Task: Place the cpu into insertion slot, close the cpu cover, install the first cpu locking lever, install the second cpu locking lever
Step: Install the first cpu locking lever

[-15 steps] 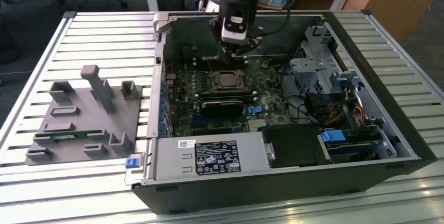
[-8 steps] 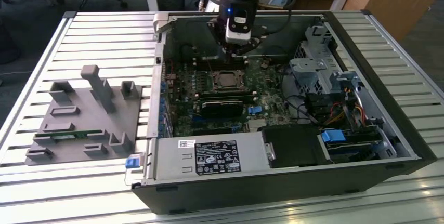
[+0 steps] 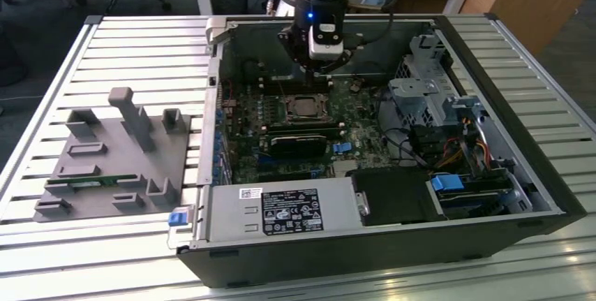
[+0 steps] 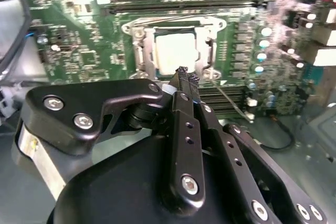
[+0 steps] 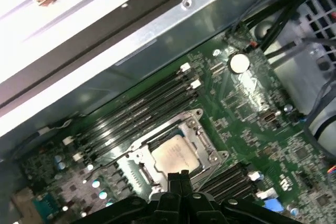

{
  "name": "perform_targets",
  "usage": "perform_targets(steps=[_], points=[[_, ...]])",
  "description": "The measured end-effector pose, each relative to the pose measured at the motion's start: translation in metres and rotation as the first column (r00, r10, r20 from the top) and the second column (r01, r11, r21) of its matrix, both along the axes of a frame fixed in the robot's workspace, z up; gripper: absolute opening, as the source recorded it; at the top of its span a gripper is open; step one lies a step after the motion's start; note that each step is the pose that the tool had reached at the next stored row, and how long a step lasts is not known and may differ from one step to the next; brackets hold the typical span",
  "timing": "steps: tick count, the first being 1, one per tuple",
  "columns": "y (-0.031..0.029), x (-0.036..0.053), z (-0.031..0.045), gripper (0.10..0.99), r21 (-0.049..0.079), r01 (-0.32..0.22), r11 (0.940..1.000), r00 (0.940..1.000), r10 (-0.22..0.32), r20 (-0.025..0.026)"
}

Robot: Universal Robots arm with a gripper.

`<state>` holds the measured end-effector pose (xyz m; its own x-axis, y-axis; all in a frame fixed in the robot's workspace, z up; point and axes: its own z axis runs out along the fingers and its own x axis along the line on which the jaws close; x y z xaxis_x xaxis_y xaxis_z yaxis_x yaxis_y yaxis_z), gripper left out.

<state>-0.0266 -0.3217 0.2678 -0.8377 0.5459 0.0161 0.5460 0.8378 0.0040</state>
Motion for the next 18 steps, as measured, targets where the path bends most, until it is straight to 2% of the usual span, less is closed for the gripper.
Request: perform_targets(steps=[2, 3, 4, 5, 7, 11, 18], points=[[0.0, -0.0002, -0.0002, 0.106, 0.0, -0.007, 1.0, 0.9997, 0.007, 0.0216], [0.0, -0.0002, -0.0002, 0.106, 0.0, -0.011, 0.9999, 0.9995, 0.011, 0.0303], [0.0, -0.0002, -0.0002, 0.106, 0.0, -0.016, 0.9999, 0.9991, 0.016, 0.0379], [0.0, -0.0002, -0.0004, 0.106, 0.0, -0.024, 0.9997, 0.9989, 0.024, 0.0414], [0.0, -0.0001, -0.0006, 0.106, 0.0, -0.04, 0.9992, 0.9983, 0.04, 0.0433], [0.0, -0.0002, -0.0008, 0.106, 0.0, -0.097, 0.9953, 0.9943, 0.097, 0.0437], [0.0, -0.0002, -0.0008, 0.106, 0.0, -0.186, 0.9826, 0.9817, 0.185, 0.0437]])
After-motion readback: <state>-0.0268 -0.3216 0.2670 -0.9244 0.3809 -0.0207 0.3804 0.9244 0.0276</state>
